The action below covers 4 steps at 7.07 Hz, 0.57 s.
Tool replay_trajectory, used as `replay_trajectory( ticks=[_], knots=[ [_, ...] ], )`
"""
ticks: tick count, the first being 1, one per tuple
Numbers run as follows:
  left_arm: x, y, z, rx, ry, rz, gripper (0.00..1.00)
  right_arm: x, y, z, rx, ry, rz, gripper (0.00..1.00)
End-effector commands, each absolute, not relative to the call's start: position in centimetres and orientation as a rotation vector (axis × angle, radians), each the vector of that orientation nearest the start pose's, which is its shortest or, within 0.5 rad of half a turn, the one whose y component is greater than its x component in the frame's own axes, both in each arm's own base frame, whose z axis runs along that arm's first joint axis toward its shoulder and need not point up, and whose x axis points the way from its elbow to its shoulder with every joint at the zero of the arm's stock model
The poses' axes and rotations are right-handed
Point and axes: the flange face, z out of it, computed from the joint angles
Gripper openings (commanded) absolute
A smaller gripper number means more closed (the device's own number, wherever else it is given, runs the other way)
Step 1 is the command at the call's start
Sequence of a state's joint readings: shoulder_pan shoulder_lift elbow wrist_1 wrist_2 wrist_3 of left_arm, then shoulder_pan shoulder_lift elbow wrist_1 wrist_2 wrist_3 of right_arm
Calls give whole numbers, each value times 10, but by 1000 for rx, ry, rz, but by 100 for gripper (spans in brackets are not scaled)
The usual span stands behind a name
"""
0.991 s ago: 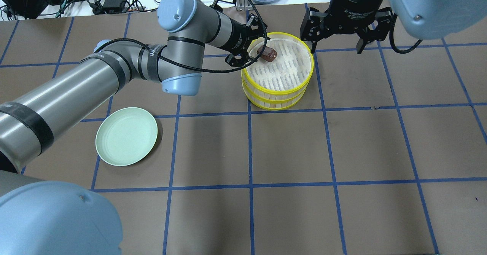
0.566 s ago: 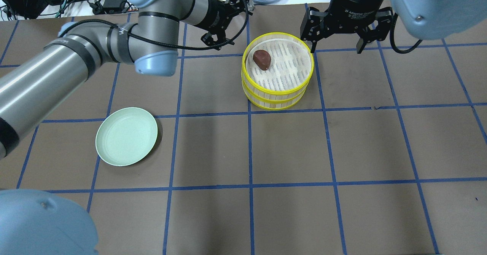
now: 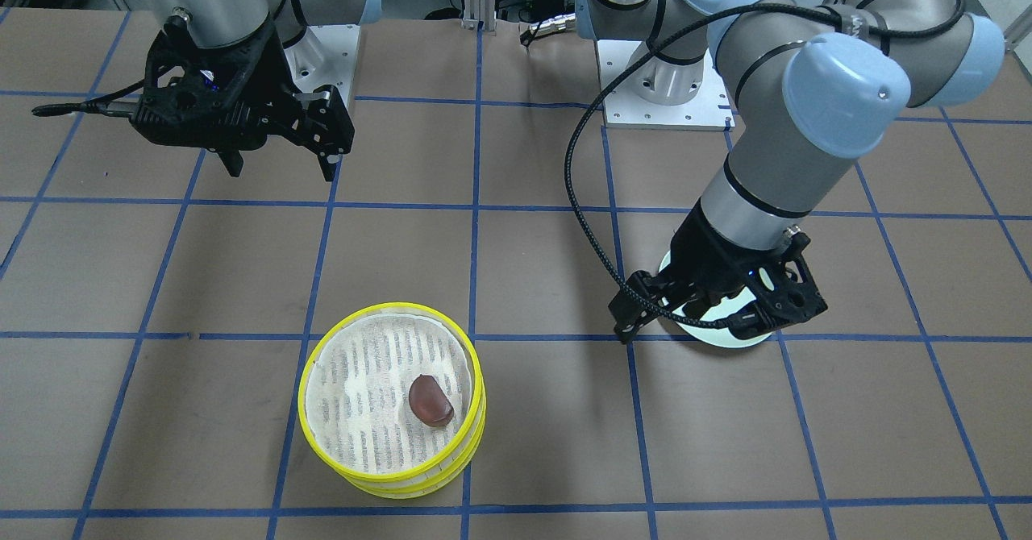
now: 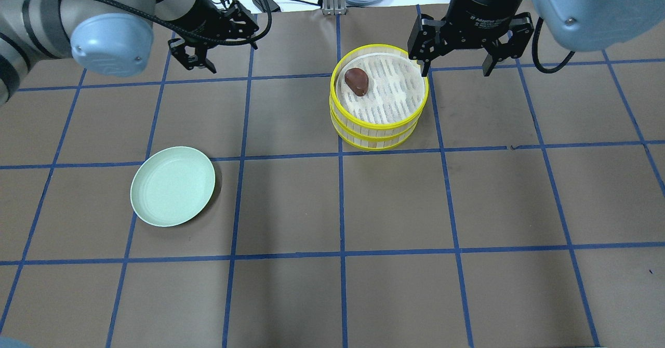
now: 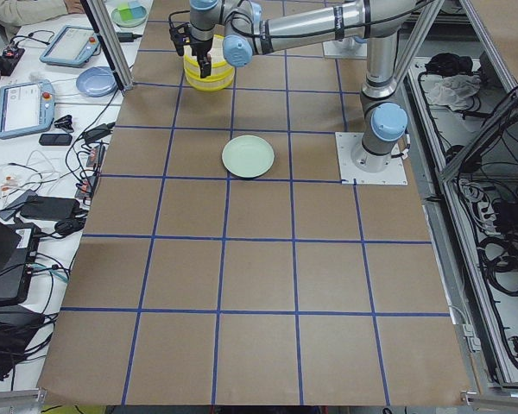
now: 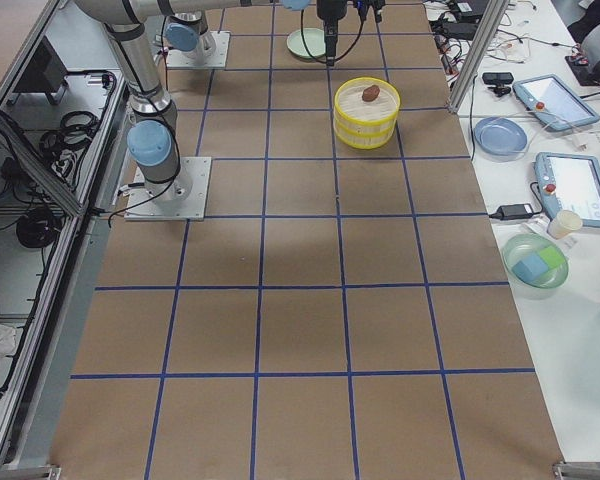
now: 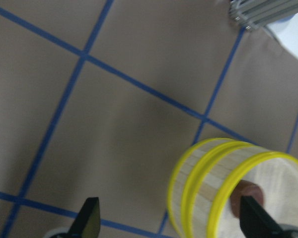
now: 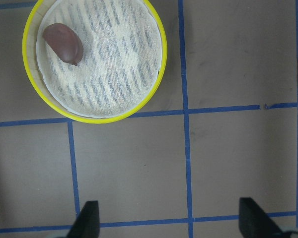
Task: Stack buns with steamer
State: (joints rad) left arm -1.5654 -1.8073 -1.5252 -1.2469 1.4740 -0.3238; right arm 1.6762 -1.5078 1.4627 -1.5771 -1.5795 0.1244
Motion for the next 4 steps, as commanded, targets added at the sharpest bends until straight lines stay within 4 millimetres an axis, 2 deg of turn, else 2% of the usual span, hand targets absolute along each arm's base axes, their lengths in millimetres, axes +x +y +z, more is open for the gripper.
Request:
replay_trajectory(
  ticks=[1,4],
  knots=[
    [-108,-561,445,-157,3008,-86,100,177,-509,512,-122,3181,-80,100],
    [-117,-519,491,-85,3114,-95,100,175,-504,511,-167,3166,-24,100]
  ],
)
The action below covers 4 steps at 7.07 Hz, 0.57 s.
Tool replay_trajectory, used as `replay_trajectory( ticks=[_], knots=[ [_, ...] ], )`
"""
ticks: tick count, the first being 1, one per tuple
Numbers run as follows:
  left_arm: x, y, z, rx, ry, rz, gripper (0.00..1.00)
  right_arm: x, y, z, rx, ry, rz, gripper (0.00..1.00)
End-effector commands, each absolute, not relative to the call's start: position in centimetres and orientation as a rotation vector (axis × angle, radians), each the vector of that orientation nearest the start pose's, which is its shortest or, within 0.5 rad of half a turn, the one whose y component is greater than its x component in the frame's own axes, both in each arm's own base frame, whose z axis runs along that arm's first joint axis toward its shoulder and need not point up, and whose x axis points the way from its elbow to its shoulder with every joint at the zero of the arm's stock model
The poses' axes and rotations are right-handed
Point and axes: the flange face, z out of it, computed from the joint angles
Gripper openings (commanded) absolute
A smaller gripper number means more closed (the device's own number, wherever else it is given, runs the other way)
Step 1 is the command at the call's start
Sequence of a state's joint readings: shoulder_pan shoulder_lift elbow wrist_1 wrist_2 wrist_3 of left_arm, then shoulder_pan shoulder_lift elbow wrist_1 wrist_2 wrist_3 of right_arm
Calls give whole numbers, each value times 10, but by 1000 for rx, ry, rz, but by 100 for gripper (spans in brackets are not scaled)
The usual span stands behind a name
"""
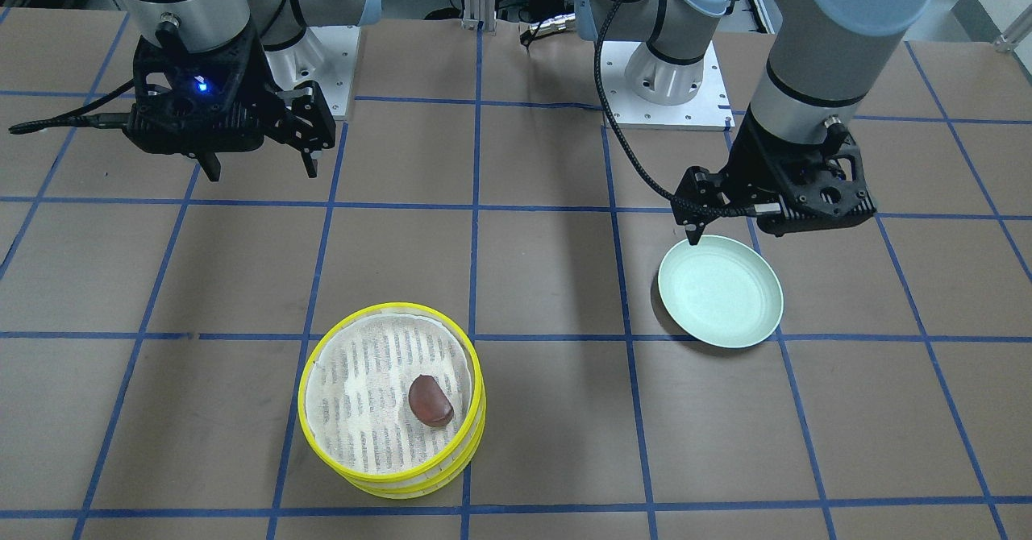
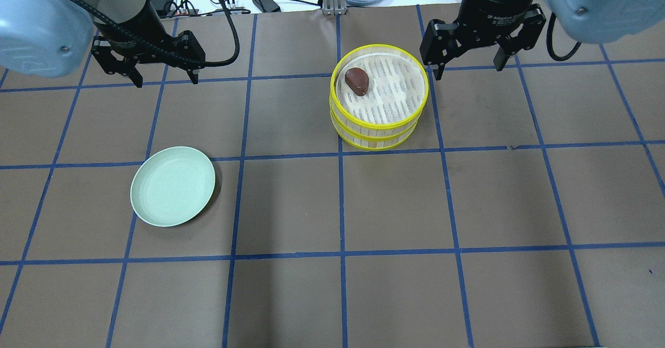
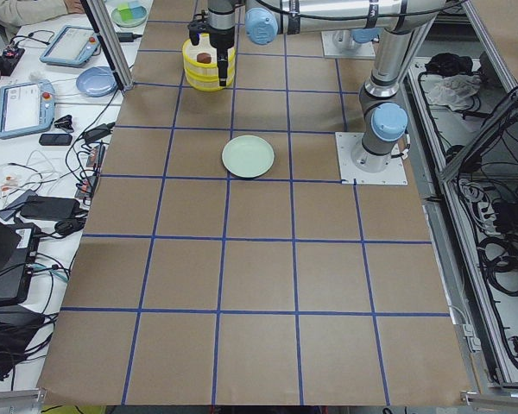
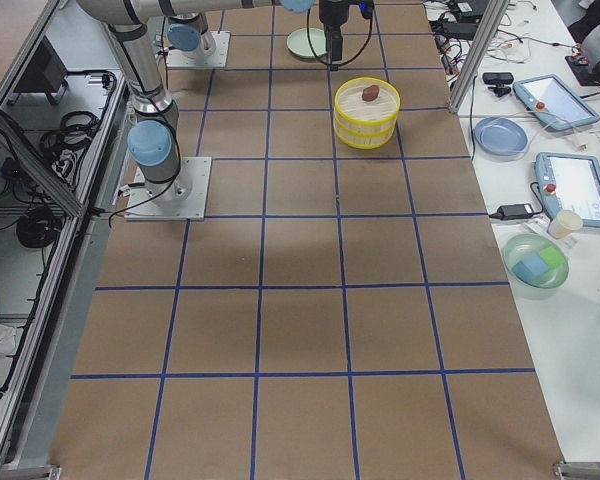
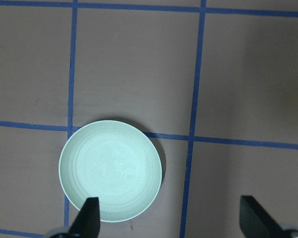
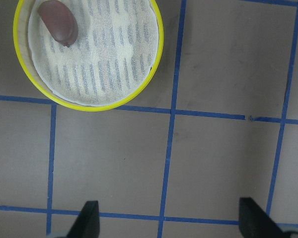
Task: Stack buns with steamer
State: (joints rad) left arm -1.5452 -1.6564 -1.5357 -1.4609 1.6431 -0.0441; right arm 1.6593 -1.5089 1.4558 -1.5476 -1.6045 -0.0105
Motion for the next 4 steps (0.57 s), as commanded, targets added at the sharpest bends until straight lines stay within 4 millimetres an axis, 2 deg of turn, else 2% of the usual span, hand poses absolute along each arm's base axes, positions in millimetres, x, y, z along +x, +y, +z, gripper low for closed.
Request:
replay_trajectory(
  ticks=[1,3,4],
  knots=[
    [-117,-508,501,8,3117,-92,100,175,-505,509,-168,3166,-14,100],
    [-118,-487,515,55,3138,-46,100,176,-505,509,-165,3157,-11,100],
    [-115,-485,515,51,3148,-47,100,178,-505,507,-164,3150,-6,100]
  ],
)
